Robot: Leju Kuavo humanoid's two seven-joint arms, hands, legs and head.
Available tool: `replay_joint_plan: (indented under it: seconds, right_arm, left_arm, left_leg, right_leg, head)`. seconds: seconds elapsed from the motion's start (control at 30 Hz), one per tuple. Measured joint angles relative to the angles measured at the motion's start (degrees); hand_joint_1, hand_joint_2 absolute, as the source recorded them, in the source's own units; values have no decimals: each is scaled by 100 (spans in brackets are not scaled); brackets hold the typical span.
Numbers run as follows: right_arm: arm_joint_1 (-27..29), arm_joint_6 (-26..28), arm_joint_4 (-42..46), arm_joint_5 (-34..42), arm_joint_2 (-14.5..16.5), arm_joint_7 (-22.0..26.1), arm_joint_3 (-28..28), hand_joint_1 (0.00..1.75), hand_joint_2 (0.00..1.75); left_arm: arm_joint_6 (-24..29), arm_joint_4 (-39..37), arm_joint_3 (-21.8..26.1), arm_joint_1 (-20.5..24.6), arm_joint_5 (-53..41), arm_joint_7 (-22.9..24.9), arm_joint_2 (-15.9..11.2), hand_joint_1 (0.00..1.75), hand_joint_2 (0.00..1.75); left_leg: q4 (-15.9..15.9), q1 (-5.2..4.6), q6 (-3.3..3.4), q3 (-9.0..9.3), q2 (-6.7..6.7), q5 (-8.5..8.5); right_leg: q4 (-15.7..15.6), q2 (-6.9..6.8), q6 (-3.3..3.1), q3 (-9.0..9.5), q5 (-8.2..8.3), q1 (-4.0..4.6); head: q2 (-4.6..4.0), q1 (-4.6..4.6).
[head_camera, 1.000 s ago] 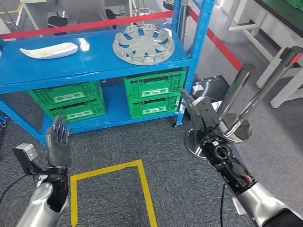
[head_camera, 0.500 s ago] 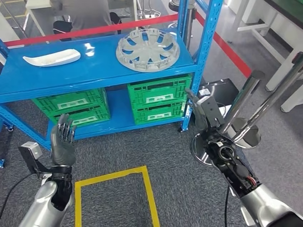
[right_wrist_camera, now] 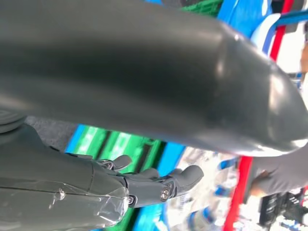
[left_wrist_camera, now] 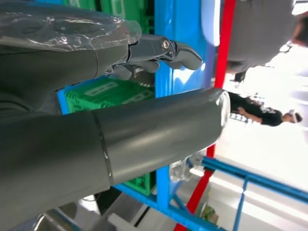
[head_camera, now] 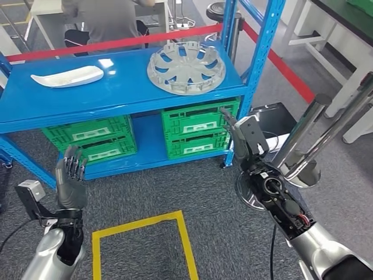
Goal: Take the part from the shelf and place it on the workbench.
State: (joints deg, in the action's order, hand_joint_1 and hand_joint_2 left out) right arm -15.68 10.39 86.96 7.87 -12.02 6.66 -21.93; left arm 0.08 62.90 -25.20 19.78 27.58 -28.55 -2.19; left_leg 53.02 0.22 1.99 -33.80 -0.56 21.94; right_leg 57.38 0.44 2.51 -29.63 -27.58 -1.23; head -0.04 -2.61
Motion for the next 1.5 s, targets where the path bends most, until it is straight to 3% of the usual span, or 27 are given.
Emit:
replay_joint_plan:
  seconds: [0.1, 0.13, 0.17, 0.2, 0.27, 0.3, 0.37, 0.47, 0.53, 0.63, 0.67, 0.7, 0.73, 0.8, 0.87, 0.97, 1.03, 1.1, 1.17, 1.2, 1.23, 1.27, 1.3, 1.4, 1.43, 1.5]
  right_arm:
    - [-21, 2, -2, 0, -1, 0, 0, 0, 0]
    - [-12, 2, -4, 0, -1, -1, 0, 0, 0]
    - [-2, 2, -6, 0, -2, -1, -1, 0, 0]
    - [4, 2, -7, 0, -2, -1, -1, 0, 0]
    - [2, 2, -7, 0, -2, 0, 1, 0, 0]
    - [-4, 2, -7, 0, -2, 0, 2, 0, 0]
    - [-10, 2, -7, 1, -2, 0, 2, 0, 0]
    - [-6, -1, -1, 1, -1, 8, 3, 0, 0]
    - [-15, -5, 2, 1, 0, 18, 3, 0, 0]
    - [-10, -12, -1, 2, 0, 22, 0, 0, 0]
    - [0, -14, -1, 2, 0, 22, -2, 0, 0]
    - [10, -15, -1, 1, 0, 22, -3, 0, 0]
    - [17, -16, -2, 1, 0, 22, -4, 0, 0]
    - [19, -16, -7, 2, 0, 22, -5, 0, 0]
    - [16, -30, -14, 2, 0, 22, -10, 0, 0]
    - [-17, -72, -14, -2, 0, 27, -10, 0, 0]
    - [-45, -79, -14, -11, 0, 32, -4, 0, 0]
    - [-49, -83, -15, -20, 0, 28, -1, 0, 0]
    - [-44, -90, -17, -21, 0, 20, -1, 0, 0]
    - [-41, -92, -19, -21, 0, 18, -1, 0, 0]
    - [-39, -95, -20, -21, -1, 17, 0, 0, 0]
    - [-39, -98, -22, -22, -1, 17, 1, 0, 0]
    - [-40, -107, -27, -21, -1, 18, 2, 0, 0]
    - [-45, -142, -59, -20, -1, 11, -4, 0, 0]
    - [-51, -148, -67, -24, -2, 8, -5, 0, 0]
    - [-89, -155, -64, -32, -2, 4, -5, 0, 0]
  left_arm:
    - [1, 11, 0, -12, -1, 0, -1, 0, 0]
    - [1, 11, 0, -27, -2, 0, -1, 0, 0]
    - [1, 11, 0, -40, -2, 0, -2, 0, 0]
    - [1, 12, 0, -48, -2, 0, -2, 0, 0]
    - [1, 17, 0, -51, -2, 0, -2, 0, 0]
    - [1, 21, 0, -48, -2, 0, -2, 0, 0]
    - [1, 29, 0, -44, -3, 1, -2, 0, 0]
    - [1, 52, 2, -40, -8, 1, -6, 0, 0]
    - [1, 68, 2, -18, -12, 0, -8, 0, 0]
    - [1, 75, 2, -37, -15, 0, -9, 0, 0]
    - [1, 75, 2, -56, -15, 0, -10, 0, 0]
    - [1, 75, 2, -68, -15, 0, -12, 0, 0]
    - [1, 75, 2, -74, -15, 0, -16, 0, 0]
    - [1, 75, 3, -79, -15, -1, -30, 0, 0]
    - [1, 80, 4, -96, -17, 1, -44, 0, 0]
    - [1, 107, 5, -90, -26, -1, -47, 0, 0]
    - [3, 124, 7, -74, -32, -2, -49, 0, 0]
    - [5, 136, 8, -77, -35, -2, -50, 0, 0]
    - [5, 140, 9, -97, -37, -1, -51, 0, 0]
    - [5, 140, 9, -107, -39, 0, -53, 0, 0]
    - [5, 140, 9, -114, -40, 0, -55, 0, 0]
    - [5, 140, 9, -116, -41, 1, -56, 0, 0]
    - [5, 140, 9, -118, -42, 2, -56, 0, 0]
    - [14, 147, 9, -130, -43, 22, -57, 0, 0]
    - [20, 158, 9, -134, -44, 30, -58, 0, 0]
    - [34, 194, 10, -133, -49, 36, -62, 0, 0]
  left_leg:
    - [-1, -4, 64, 72, -4, 62]
    - [2, -9, 67, 90, -7, 85]
    - [4, -15, 64, 119, -9, 111]
    - [6, -18, 57, 162, -12, 142]
    - [11, -22, 29, 271, -13, 219]
    - [18, -27, 9, 311, -13, 255]
    - [25, -41, -52, 342, -11, 303]
    - [122, -55, -146, 363, -3, 345]
    - [581, -40, -198, 127, 9, 459]
    - [1686, -16, -258, -675, 17, 818]
    - [1807, -15, -268, -855, 17, 881]
    - [1714, -15, -264, -930, 17, 841]
    - [1415, -20, -241, -901, 17, 671]
    - [577, -51, -151, -694, 11, 45]
    - [118, -89, -83, -530, -3, -331]
    - [31, -80, -16, -358, -16, -272]
    - [6, -63, 36, -219, -15, -221]
    - [-6, -56, 78, -73, -14, -123]
    - [-7, -56, 97, 92, -18, 24]
    - [-7, -56, 97, 191, -24, 108]
    - [-7, -55, 95, 303, -30, 195]
    - [-7, -55, 90, 425, -37, 284]
    - [-7, -55, 79, 544, -41, 373]
    - [48, -85, 2, 766, -70, 617]
    - [85, -96, -26, 787, -82, 663]
    - [245, -98, -82, 728, -83, 651]
  right_leg:
    - [1146, -9, 25, -642, -481, 8]
    - [1436, -9, 34, -848, -555, 13]
    - [1522, -9, 36, -960, -517, 15]
    - [1363, -10, 29, -949, -350, 15]
    - [555, -10, -15, -669, 180, 19]
    - [143, -13, -39, -523, 318, 33]
    - [-276, -14, -106, -356, 373, 59]
    - [-339, -1, -213, -215, 350, 35]
    - [-347, 6, -260, -96, 314, 11]
    - [-349, 8, -286, 28, 184, 14]
    - [-349, 13, -286, 86, 128, 14]
    - [-349, 19, -282, 161, 65, 17]
    - [-350, 23, -276, 252, -5, 21]
    - [-356, 30, -254, 405, -157, 32]
    - [-393, 46, -205, 513, -301, 46]
    - [-327, 59, -111, 680, -294, 66]
    - [34, 38, -70, 534, -218, 57]
    - [732, 10, -43, 83, -262, 51]
    - [1321, 3, -14, -449, -650, 53]
    - [1408, 1, -1, -646, -898, 52]
    - [1337, -1, 7, -768, -1063, 51]
    - [1126, -3, 10, -824, -1060, 50]
    - [797, -5, 2, -835, -795, 50]
    - [-162, -4, -83, -814, 631, 68]
    - [-267, -3, -121, -802, 869, 76]
    - [-264, 2, -189, -733, 899, 71]
  head:
    - [0, -67]
    - [0, -84]
    - [0, -100]
    - [0, -115]
    - [0, -146]
    - [0, -151]
    - [0, -144]
    - [0, -112]
    - [0, -55]
    - [0, 7]
    - [0, 13]
    - [0, 24]
    - [0, 33]
    - [0, 48]
    - [0, 58]
    - [0, 42]
    - [0, 22]
    - [0, -17]
    - [0, -61]
    - [0, -80]
    - [0, -94]
    - [0, -112]
    - [0, -132]
    - [0, -144]
    - [0, -131]
    - [0, -105]
